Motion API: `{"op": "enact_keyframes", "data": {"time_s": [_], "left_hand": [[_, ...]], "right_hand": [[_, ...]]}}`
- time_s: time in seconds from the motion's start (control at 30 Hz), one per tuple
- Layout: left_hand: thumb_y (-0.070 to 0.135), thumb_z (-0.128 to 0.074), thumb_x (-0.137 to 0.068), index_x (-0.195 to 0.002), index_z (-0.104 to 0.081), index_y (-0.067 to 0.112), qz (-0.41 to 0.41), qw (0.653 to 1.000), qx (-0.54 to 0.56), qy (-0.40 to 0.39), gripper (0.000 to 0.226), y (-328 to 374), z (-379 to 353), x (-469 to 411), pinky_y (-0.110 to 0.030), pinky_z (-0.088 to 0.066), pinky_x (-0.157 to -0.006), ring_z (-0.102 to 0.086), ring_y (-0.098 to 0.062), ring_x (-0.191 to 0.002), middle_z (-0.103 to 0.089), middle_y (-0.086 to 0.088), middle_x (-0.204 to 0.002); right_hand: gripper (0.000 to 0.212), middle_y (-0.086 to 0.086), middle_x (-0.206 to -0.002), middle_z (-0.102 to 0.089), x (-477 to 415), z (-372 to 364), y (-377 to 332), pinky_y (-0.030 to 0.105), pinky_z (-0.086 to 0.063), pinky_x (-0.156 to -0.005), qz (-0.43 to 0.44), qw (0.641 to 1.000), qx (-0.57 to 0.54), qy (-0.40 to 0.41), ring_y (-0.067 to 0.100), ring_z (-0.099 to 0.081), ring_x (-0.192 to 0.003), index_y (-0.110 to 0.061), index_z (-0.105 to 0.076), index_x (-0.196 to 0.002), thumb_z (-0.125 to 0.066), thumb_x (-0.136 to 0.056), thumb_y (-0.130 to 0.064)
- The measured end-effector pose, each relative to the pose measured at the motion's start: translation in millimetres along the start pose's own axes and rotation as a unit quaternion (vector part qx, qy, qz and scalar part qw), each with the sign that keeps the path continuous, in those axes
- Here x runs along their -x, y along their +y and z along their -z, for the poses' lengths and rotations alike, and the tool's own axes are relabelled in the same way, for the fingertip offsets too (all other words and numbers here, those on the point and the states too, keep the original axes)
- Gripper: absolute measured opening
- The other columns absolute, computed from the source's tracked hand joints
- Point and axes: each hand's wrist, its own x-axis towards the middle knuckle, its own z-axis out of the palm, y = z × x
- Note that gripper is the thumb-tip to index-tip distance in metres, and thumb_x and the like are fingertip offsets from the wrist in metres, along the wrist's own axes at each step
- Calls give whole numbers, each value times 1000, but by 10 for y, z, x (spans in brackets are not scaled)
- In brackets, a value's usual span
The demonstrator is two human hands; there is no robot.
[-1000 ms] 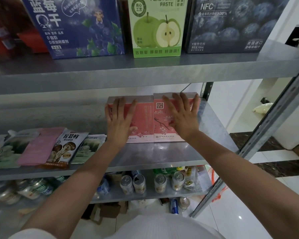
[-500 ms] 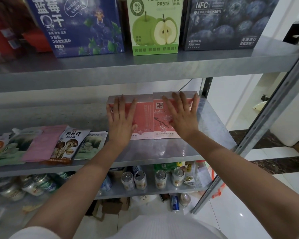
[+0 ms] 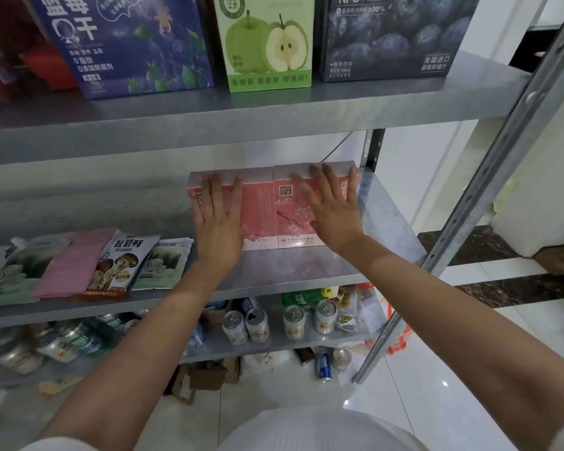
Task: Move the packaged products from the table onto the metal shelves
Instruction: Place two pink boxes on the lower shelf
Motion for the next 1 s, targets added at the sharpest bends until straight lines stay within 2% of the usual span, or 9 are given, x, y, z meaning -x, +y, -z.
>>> {"op": "enact_keyframes", "data": {"time_s": [0.17,0.3,0.43,0.5,0.57,0.63,0.77,0.87,1.0], "left_hand": [[17,-77,-74,-153,-11,16,-2,1000,11,1,102,61,107,102,-56,-9,-116,-8,-38,-144,-14,-25,-155],[13,-72,-80,-154,-14,17,-9,999,33,-8,94,194,145,303,-53,-12,-115,-15,-40,-141,-17,-24,-154],[12,-69,-83,-145,-36,7,-47,993,56,-88,70,463,44,668,-52,-32,-108,-33,-43,-133,-33,-24,-146],[14,-58,-91,-142,-39,9,-80,981,67,-162,55,686,32,803,-43,-30,-110,-34,-35,-134,-36,-17,-146],[19,-46,-97,-139,-41,14,-128,962,92,-225,42,919,-10,872,-34,-30,-107,-37,-25,-129,-41,-7,-142],[24,-42,-100,-136,-44,18,-191,935,118,-273,37,1141,-20,901,-32,-33,-101,-42,-21,-122,-45,-3,-136],[28,-43,-98,-137,-43,18,-351,845,133,-380,40,1530,-20,996,-34,-38,-97,-46,-25,-120,-46,-4,-137],[35,-44,-96,-130,-47,17,-478,755,89,-440,39,1698,-62,1205,-39,-44,-92,-51,-29,-113,-51,-8,-130],[39,-42,-97,-131,-46,12,-620,644,17,-447,44,1738,-109,1646,-41,-36,-98,-45,-33,-122,-49,-12,-132]], "right_hand": [[111,12,-159,-11,87,61,48,56,11,-114,11,1000,-28,1,29,-4,-148,-32,-1,-153,-71,-71,-4],[112,12,-160,-7,288,46,68,55,-5,-117,-3,999,-43,14,29,-3,-148,-29,1,-153,-71,-71,-3],[100,13,-156,-24,769,-102,23,54,-7,-116,-16,998,-61,-3,29,-15,-145,-17,-18,-151,-75,-69,-13],[91,13,-149,-38,1040,-168,18,53,-2,-115,-52,996,-62,-46,29,-28,-141,-15,-35,-145,-80,-66,-21],[78,11,-150,-37,1307,-164,64,50,8,-116,-107,984,-59,-133,28,-29,-141,-16,-39,-144,-73,-75,-29],[60,9,-152,-31,1585,-131,120,48,2,-117,-202,943,-83,-252,27,-23,-143,-18,-35,-145,-54,-90,-31],[36,5,-121,-58,2167,44,176,37,-36,-97,-418,805,-165,-389,25,-52,-115,-19,-55,-123,-47,-92,-35],[40,4,-126,-55,2616,188,-32,34,-37,-94,-524,720,-184,-417,23,-50,-118,-18,-51,-128,-43,-95,-38],[44,5,-130,-53,3126,477,-654,33,-38,-94,-649,629,-176,-391,24,-50,-119,-16,-49,-132,-42,-96,-39]]}}
